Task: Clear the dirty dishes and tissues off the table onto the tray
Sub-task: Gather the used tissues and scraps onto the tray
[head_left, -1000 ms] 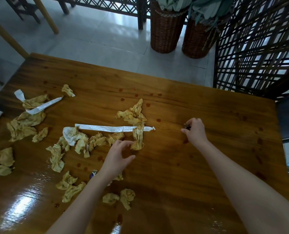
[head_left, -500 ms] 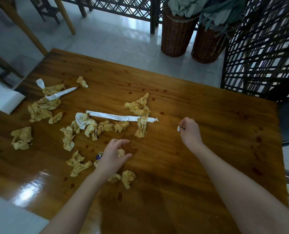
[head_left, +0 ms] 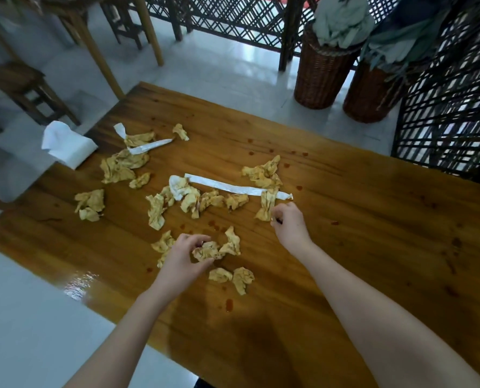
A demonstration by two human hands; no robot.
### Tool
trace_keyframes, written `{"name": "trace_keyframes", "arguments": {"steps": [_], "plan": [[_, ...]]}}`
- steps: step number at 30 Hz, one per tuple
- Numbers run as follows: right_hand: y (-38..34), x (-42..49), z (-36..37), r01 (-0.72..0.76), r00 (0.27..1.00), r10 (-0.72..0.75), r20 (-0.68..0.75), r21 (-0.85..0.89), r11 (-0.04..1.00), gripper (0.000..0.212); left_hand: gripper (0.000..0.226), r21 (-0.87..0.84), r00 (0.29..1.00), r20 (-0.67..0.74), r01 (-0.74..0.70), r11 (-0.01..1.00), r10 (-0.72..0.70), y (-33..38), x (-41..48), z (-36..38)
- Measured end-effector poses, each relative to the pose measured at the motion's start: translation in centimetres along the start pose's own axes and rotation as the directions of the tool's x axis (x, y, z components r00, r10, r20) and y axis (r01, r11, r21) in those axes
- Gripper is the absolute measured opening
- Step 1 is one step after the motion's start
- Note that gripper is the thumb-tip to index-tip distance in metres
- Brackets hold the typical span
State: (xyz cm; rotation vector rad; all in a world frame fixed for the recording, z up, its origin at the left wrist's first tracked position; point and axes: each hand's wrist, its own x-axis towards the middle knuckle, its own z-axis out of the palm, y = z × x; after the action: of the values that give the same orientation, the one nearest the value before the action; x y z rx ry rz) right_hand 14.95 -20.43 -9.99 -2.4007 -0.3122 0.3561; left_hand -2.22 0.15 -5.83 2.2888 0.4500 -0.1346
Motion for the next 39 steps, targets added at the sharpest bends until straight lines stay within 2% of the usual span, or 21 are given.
{"name": "trace_keyframes", "arguments": {"steps": [7, 10, 13, 15, 21, 27, 29, 34, 37, 39], "plan": [[-2.6, 2.9, 2.7, -0.059, 0.997, 0.058, -0.058, -0.005, 0.998, 0.037, 0.045, -0.026, 0.997, 0.059, -0.042, 0.999, 0.043, -2.6, 3.7, -2.7], [-2.6, 3.7, 3.2, -0.14, 0.987, 0.131, -0.089, -0.106, 0.984, 0.059, 0.045, -0.03, 0.994, 0.092, -0.056, 0.998, 0.059, -3.7, 5.5, -4.0], [-2.6, 4.2, 3.8, -0.228, 0.973, 0.23, -0.007, -0.169, 0.959, 0.078, 0.043, -0.036, 0.988, 0.138, -0.066, 0.997, 0.07, -4.5, 7.3, -5.0], [-2.9, 4.4, 4.3, -0.248, 0.967, 0.254, 0.003, -0.204, 0.947, 0.071, 0.043, -0.036, 0.986, 0.148, -0.078, 0.996, 0.083, -4.8, 8.4, -5.5], [-4.2, 4.4, 5.0, -0.24, 0.971, 0.233, -0.06, -0.192, 0.952, 0.029, 0.04, -0.037, 0.977, 0.182, -0.11, 0.993, 0.115, -5.0, 10.9, -6.1], [-5.5, 5.3, 3.0, -0.142, 0.956, 0.103, -0.273, -0.128, 0.982, 0.017, 0.04, -0.047, 0.969, 0.208, -0.125, 0.991, 0.132, -4.7, 12.8, -6.2], [-5.8, 6.5, 2.3, -0.122, 0.95, 0.083, -0.302, -0.115, 0.986, 0.019, 0.04, -0.059, 0.967, 0.21, -0.134, 0.989, 0.144, -4.7, 13.4, -6.2], [-5.9, 9.9, 2.6, -0.167, 0.959, 0.135, -0.247, -0.112, 0.98, 0.04, 0.04, -0.08, 0.966, 0.213, -0.133, 0.988, 0.147, -5.2, 14.3, -6.5], [-5.2, 10.9, 3.9, -0.286, 0.958, 0.285, -0.026, -0.143, 0.948, 0.067, 0.04, -0.074, 0.968, 0.21, -0.125, 0.989, 0.138, -5.6, 14.7, -6.8], [-4.8, 10.9, 4.7, -0.314, 0.942, 0.331, 0.056, -0.201, 0.928, 0.084, 0.041, -0.069, 0.97, 0.201, -0.124, 0.99, 0.136, -6.0, 15.0, -7.0]]}}
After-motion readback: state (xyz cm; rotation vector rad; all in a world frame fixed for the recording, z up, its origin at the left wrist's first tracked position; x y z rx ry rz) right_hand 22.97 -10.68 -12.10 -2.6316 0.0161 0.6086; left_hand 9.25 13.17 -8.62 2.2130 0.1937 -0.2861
